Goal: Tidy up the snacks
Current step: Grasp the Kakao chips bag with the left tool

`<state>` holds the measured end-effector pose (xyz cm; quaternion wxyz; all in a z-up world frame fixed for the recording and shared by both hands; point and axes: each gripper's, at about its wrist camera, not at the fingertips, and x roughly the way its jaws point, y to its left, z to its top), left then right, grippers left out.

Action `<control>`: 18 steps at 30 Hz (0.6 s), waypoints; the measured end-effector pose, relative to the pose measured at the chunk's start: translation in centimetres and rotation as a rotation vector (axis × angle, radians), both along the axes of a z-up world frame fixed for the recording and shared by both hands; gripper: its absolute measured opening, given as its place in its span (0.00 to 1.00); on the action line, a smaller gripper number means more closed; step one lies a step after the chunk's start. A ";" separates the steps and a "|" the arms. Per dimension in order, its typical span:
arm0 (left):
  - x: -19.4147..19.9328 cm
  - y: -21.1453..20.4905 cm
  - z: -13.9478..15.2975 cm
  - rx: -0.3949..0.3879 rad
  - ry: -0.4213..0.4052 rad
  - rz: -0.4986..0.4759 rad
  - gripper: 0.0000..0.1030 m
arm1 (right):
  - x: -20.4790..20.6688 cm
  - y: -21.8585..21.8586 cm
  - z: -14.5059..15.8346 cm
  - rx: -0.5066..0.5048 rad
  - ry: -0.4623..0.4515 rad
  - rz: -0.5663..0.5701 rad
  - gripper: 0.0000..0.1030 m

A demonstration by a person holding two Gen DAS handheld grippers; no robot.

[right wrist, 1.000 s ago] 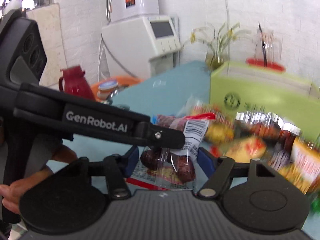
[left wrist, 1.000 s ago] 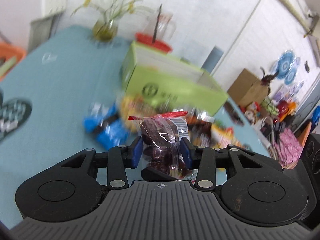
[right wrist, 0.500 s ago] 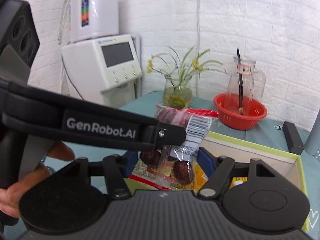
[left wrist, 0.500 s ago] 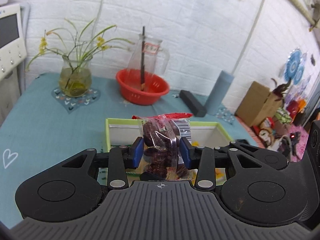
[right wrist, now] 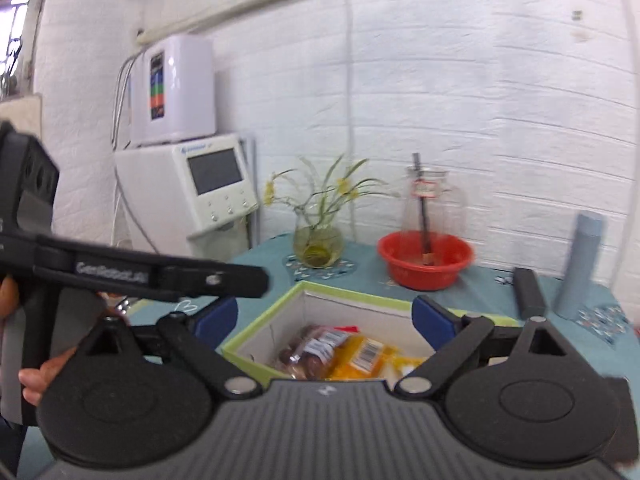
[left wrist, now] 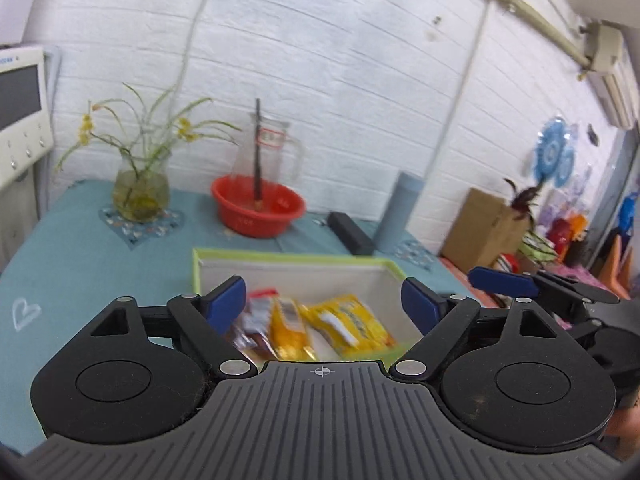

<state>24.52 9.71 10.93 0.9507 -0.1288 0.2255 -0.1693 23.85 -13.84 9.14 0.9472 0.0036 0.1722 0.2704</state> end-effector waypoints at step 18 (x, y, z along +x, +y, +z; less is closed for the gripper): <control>-4.6 -10.9 -8.1 0.056 0.234 -0.202 0.60 | -9.3 -5.6 -12.6 0.089 0.316 -0.037 0.90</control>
